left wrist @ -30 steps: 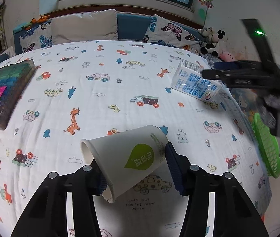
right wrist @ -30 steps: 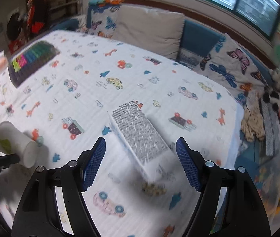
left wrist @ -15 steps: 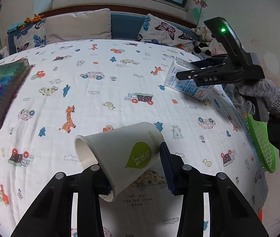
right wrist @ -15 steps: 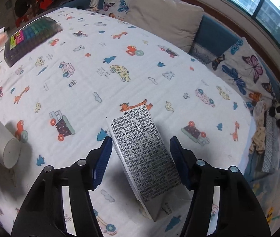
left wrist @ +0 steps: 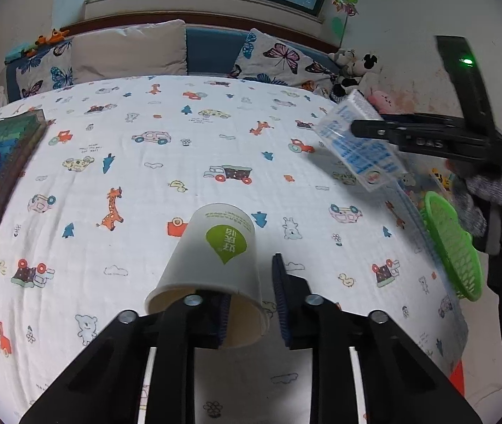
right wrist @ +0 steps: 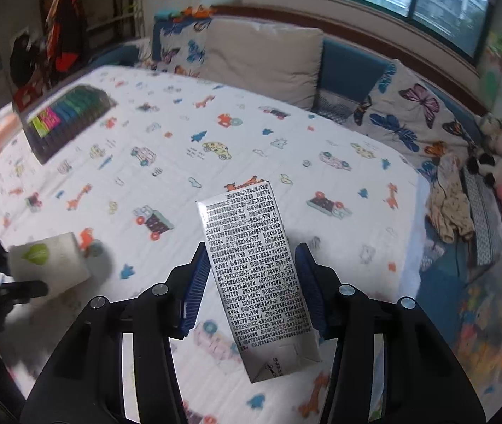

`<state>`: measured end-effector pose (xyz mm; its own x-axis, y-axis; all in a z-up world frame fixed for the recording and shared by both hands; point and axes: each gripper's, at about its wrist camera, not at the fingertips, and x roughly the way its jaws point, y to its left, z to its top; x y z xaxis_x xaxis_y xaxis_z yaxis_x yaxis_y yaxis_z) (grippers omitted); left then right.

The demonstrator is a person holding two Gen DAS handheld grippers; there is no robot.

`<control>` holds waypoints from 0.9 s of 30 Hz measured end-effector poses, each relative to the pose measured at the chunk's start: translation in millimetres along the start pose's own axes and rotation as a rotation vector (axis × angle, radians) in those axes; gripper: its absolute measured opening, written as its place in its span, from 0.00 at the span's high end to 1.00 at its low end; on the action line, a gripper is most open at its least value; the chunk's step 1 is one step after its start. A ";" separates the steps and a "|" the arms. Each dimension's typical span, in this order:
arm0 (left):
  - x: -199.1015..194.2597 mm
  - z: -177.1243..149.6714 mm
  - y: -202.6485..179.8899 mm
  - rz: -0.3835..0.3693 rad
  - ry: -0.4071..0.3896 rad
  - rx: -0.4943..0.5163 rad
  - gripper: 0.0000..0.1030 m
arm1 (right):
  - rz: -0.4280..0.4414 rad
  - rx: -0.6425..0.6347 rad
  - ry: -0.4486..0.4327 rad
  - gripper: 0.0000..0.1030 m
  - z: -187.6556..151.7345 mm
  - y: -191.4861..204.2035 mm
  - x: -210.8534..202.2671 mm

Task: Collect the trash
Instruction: 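Carry the milk carton over the green basket and open the right gripper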

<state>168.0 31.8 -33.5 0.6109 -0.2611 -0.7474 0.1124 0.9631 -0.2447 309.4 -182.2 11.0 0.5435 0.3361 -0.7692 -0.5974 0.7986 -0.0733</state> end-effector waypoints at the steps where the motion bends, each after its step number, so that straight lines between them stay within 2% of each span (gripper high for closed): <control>1: -1.2 -0.7 -0.6 -0.010 0.000 -0.001 0.85 | 0.003 0.020 -0.007 0.52 -4.4 -1.1 -7.5; 6: -2.6 -4.2 -4.4 -0.020 -0.004 0.001 0.97 | -0.007 0.073 -0.043 0.52 -24.2 -1.8 -36.0; 13: -12.6 -4.8 -18.0 -0.061 -0.019 0.018 0.97 | -0.046 0.156 -0.095 0.52 -51.0 -12.6 -83.7; 20: -27.8 2.7 -56.7 -0.149 -0.047 0.089 0.97 | -0.149 0.268 -0.116 0.52 -92.8 -43.1 -127.6; 27: -33.0 12.4 -104.8 -0.222 -0.062 0.167 0.97 | -0.275 0.393 -0.087 0.52 -144.8 -88.1 -158.8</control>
<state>145.8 -59.7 24.4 0.6028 -0.4674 -0.6466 0.3733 0.8815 -0.2891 190.4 -378.3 47.7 0.7073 0.1132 -0.6978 -0.1656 0.9862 -0.0079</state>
